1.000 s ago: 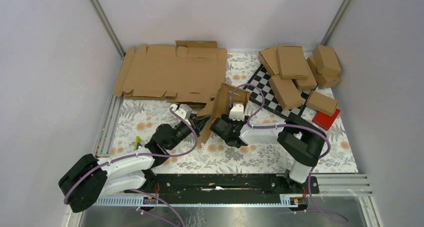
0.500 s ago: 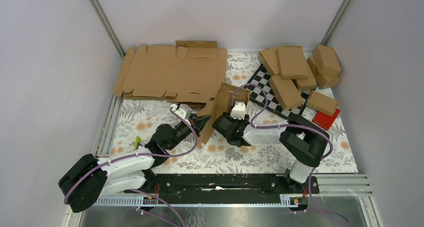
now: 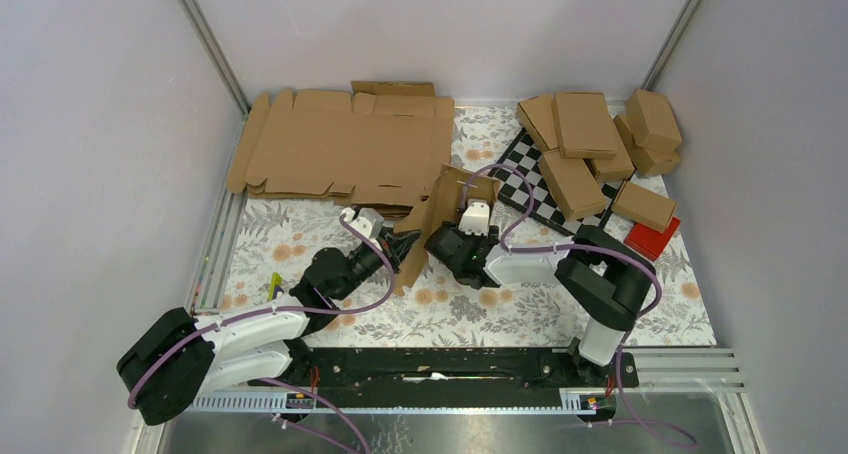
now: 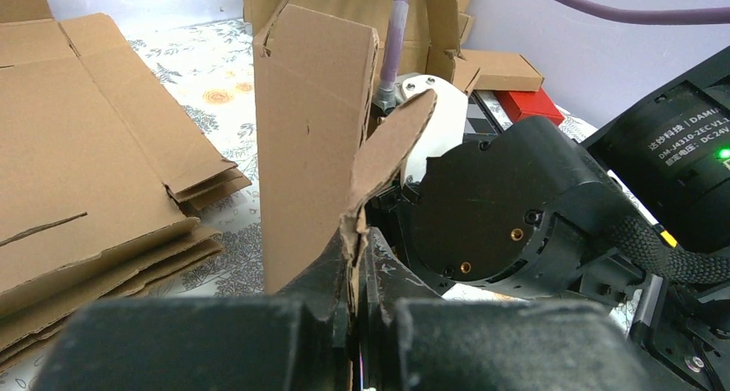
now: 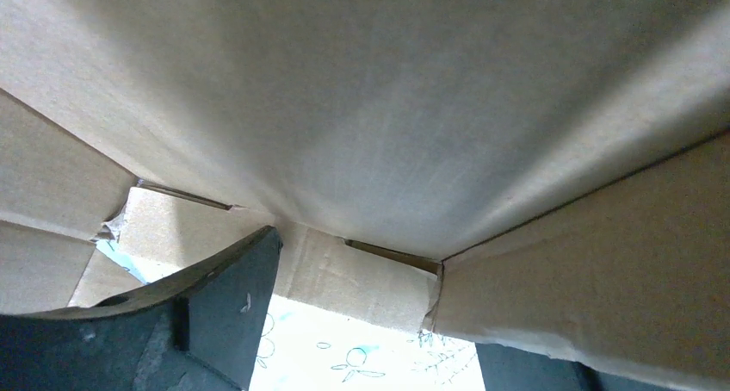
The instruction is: Fold the paper box
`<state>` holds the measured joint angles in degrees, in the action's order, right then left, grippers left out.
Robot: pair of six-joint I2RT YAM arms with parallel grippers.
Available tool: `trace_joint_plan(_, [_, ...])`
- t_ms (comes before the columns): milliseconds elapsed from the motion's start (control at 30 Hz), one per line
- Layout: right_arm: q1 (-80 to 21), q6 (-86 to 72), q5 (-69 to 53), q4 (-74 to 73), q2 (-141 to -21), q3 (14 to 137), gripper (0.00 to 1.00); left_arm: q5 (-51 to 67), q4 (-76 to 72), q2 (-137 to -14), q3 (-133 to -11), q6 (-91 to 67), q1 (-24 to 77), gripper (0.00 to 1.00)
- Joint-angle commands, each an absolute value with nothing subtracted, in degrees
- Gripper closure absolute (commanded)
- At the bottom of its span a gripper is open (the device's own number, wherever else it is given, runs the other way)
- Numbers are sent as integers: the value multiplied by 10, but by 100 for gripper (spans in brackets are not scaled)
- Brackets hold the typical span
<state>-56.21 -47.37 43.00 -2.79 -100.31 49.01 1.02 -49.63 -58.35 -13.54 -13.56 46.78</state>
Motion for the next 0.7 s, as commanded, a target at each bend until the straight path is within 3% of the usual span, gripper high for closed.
trace_joint_plan(0, [-567, -483, 404, -78, -1029, 499, 17, 40, -498, -586, -149, -156, 473, 100])
trace_joint_plan(167, [-568, -445, 419, -77, -983, 511, 14, 31, -499, -583, -148, -157, 473, 100])
trace_joint_plan(267, [-567, -411, 414, -78, -936, 517, 6, 14, -456, -574, -169, -165, 472, 100])
trace_joint_plan(333, [-566, -387, 402, -78, -898, 513, 1, 2, -376, -566, -209, -177, 473, 100])
trace_joint_plan(533, [-526, -326, 286, -51, -744, 451, 1, -21, -115, -577, -343, -225, 472, 100])
trace_joint_plan(667, [-484, -325, 230, -122, -642, 448, 0, -37, 66, -616, -452, -247, 472, 100])
